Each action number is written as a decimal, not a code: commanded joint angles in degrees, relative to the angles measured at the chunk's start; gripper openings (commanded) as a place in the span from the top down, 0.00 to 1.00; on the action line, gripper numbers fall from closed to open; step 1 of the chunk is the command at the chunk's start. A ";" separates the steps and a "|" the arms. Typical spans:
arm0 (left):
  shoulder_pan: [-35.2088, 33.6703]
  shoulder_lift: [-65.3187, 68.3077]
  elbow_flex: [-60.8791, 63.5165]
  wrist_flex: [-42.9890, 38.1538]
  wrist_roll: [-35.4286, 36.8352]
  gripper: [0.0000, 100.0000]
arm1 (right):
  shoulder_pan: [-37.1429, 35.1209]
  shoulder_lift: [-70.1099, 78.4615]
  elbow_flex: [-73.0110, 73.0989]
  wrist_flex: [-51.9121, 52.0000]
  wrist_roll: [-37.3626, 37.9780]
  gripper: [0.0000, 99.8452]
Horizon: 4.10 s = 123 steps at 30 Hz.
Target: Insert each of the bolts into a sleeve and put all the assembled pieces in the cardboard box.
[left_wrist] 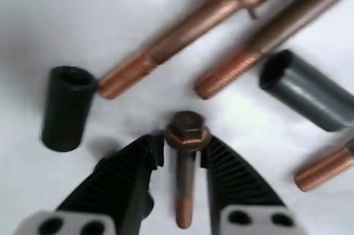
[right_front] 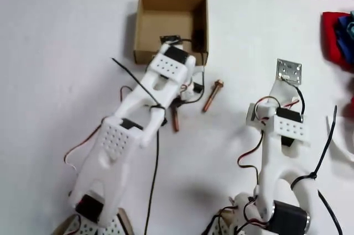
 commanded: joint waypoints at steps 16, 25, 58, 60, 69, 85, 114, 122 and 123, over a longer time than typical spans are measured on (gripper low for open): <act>0.09 -0.26 -1.01 0.88 -0.18 0.97 | 0.48 -0.13 -2.73 0.04 -0.35 0.98; 0.97 -8.44 -7.69 10.64 -5.36 0.97 | 2.42 -14.29 4.92 -1.36 0.09 0.98; -0.18 -81.41 67.82 -45.19 -9.58 0.98 | -10.86 -27.56 13.89 -5.05 -0.35 0.98; -0.26 -86.33 72.48 -48.97 -9.58 0.98 | -10.86 -30.11 13.98 -4.97 -0.35 0.98; 0.00 -101.36 86.29 -62.95 -9.93 0.98 | -17.98 -57.98 43.78 -36.35 -0.35 0.98; 14.77 -105.14 85.49 -71.21 -20.22 0.97 | -23.52 -77.93 46.33 -21.58 -3.87 0.98; 18.11 -87.65 73.89 -69.01 -20.13 0.97 | -23.60 -81.01 46.24 -23.16 -0.70 0.98; 18.02 -87.65 76.26 -68.84 -20.22 0.97 | -23.60 -81.01 46.24 -23.16 -0.70 0.98; 18.02 -87.65 76.09 -68.84 -20.22 0.97 | -23.60 -81.01 46.24 -23.16 -0.70 0.98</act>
